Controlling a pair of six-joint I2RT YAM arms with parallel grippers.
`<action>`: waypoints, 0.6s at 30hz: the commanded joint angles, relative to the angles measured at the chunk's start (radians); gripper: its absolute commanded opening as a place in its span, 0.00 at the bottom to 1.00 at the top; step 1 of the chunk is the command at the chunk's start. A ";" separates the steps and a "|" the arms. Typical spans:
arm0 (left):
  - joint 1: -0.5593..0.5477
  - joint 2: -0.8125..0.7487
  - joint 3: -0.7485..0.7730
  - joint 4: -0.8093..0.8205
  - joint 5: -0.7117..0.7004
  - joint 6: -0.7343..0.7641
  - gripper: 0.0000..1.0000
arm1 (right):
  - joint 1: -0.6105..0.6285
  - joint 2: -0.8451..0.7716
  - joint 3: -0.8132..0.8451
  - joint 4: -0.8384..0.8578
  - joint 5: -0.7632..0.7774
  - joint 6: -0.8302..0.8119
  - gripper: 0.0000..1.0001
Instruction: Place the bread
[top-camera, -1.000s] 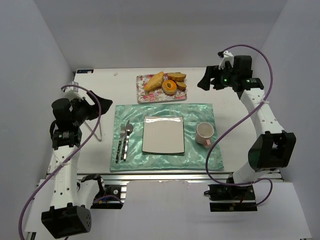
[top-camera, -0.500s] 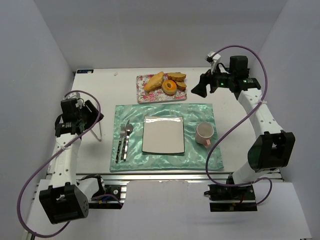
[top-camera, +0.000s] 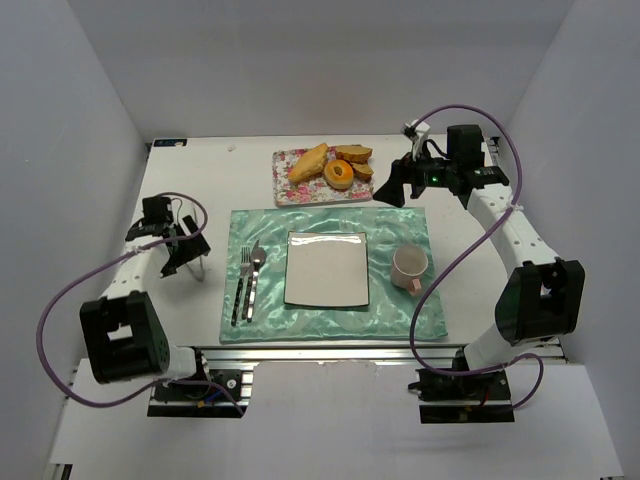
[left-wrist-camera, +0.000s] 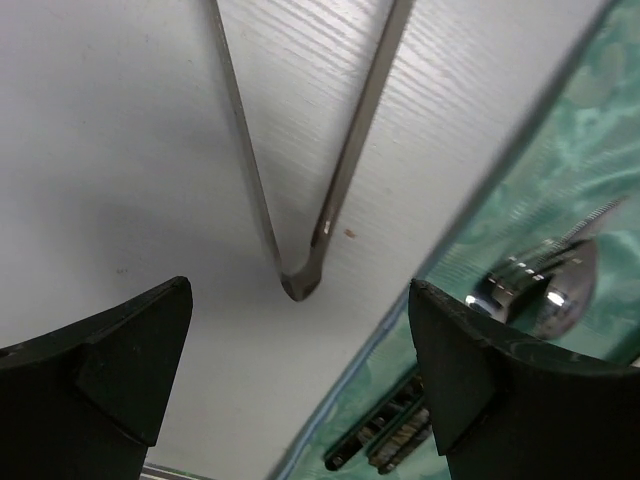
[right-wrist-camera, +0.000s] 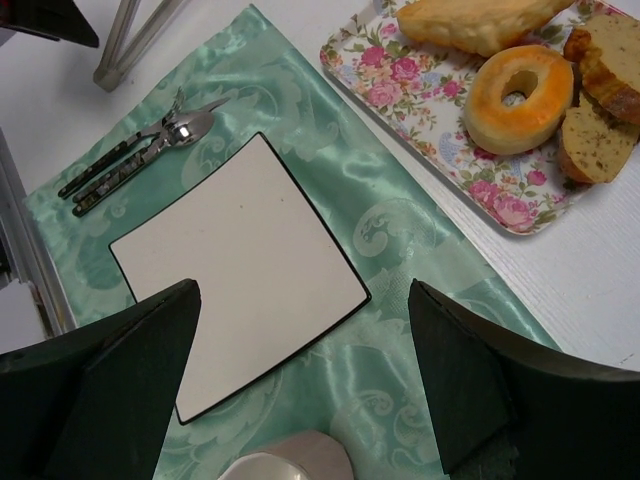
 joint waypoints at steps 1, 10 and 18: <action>-0.002 0.067 -0.002 0.068 -0.056 0.044 0.98 | -0.002 -0.028 0.011 0.050 -0.027 0.031 0.89; -0.002 0.254 0.047 0.168 -0.085 0.083 0.97 | -0.002 -0.028 0.017 0.053 -0.025 0.053 0.89; -0.002 0.360 0.118 0.198 -0.117 0.109 0.94 | 0.000 -0.039 0.012 0.042 -0.019 0.055 0.89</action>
